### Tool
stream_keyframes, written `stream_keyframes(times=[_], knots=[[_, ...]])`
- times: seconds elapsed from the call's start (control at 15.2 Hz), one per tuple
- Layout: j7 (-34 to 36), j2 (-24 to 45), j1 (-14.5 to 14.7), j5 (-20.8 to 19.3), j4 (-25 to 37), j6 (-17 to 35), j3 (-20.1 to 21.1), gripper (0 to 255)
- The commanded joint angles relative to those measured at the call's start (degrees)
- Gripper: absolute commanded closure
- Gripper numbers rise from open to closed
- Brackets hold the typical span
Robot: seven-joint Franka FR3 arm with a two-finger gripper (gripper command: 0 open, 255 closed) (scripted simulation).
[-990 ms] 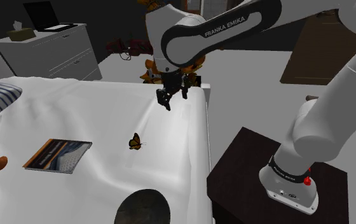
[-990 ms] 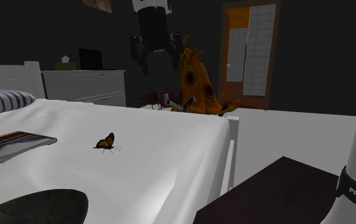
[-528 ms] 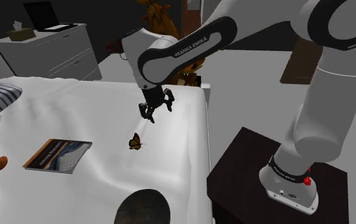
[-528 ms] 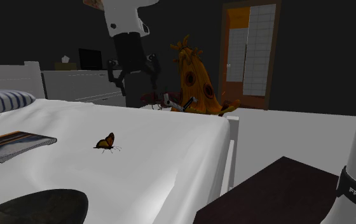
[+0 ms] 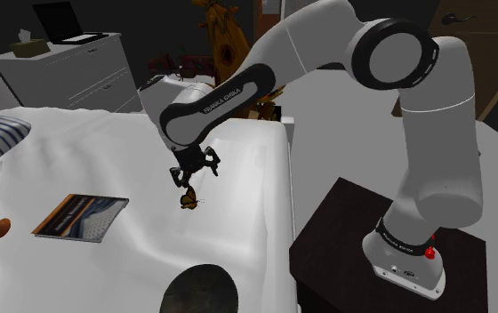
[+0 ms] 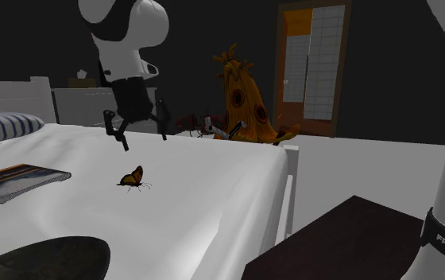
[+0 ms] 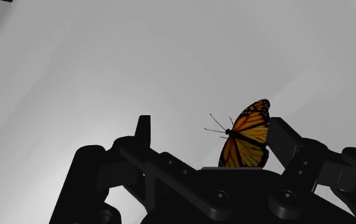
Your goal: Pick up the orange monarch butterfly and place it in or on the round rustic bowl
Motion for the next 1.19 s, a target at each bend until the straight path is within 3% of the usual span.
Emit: stream_keyframes(times=[0.0,0.46,0.92,1.12], knots=[[1.66,4.82,1.48,-0.69,5.21,-1.30,-0.41,0],[4.82,22.57,6.71,-1.97,26.70,-7.19,-2.34,0],[5.35,22.99,6.09,-2.43,21.49,-1.67,-2.61,0],[5.35,22.99,6.09,-2.43,21.49,-1.67,-2.60,0]])
